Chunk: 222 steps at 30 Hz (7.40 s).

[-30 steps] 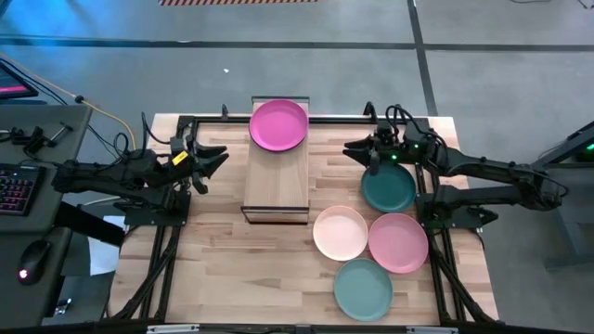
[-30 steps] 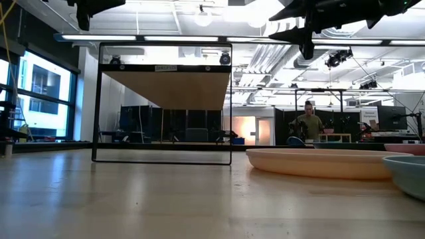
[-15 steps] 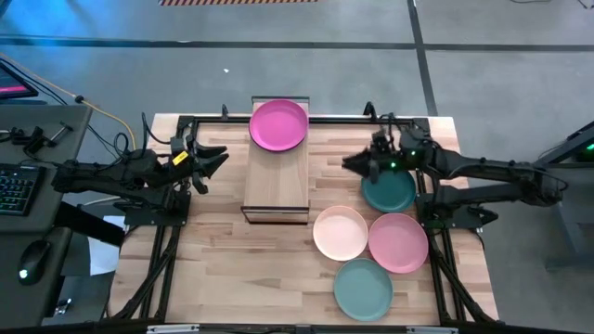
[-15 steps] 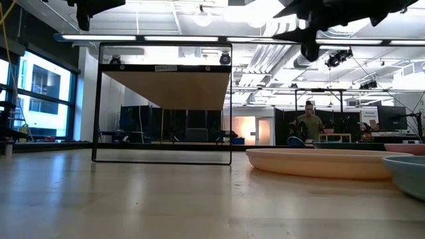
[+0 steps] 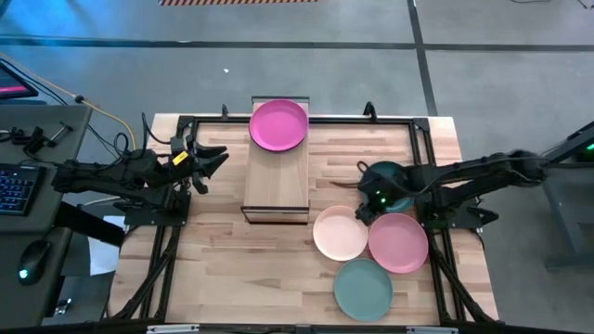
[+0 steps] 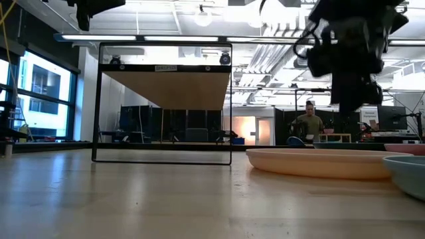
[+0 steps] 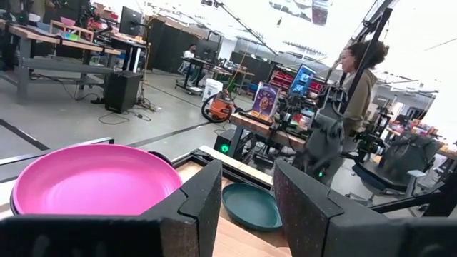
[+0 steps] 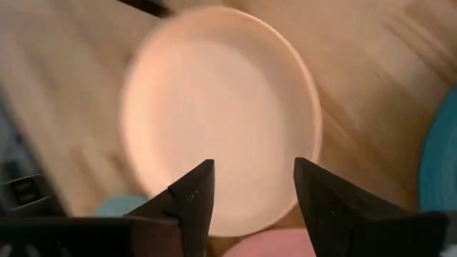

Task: Place and stack plates onto a shelf
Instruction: Put the light orange plate on the shelf, then stack the dark green plate on top of the pink plate on the shelf

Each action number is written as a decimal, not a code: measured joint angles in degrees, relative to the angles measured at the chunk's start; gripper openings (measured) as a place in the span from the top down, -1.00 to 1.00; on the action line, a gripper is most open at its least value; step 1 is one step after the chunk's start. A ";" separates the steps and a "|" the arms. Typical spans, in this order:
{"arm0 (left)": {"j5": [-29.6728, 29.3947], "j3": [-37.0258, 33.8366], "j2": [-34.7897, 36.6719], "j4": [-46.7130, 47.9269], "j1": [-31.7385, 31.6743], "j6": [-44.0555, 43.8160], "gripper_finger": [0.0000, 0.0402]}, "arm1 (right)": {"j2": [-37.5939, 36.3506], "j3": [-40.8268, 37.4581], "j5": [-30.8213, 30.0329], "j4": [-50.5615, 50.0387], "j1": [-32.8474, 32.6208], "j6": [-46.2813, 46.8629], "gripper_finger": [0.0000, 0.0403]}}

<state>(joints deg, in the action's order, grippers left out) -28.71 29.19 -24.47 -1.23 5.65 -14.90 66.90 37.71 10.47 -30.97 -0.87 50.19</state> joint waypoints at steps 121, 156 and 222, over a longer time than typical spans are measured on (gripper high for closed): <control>-0.96 0.02 -0.01 2.69 -0.02 0.04 0.42 | 18.86 0.18 -4.41 4.31 1.99 5.28 0.25; -1.02 0.02 0.01 -3.41 0.00 0.11 0.42 | -16.22 1.88 27.55 -5.08 12.70 -4.20 1.00; 0.08 0.02 0.03 -9.21 0.00 11.53 0.42 | 17.22 40.22 -3.98 -11.64 18.97 -18.72 0.22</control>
<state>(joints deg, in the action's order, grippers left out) -28.63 29.21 -24.45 -10.45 5.65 -3.37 84.12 77.93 6.49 -42.60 18.11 31.46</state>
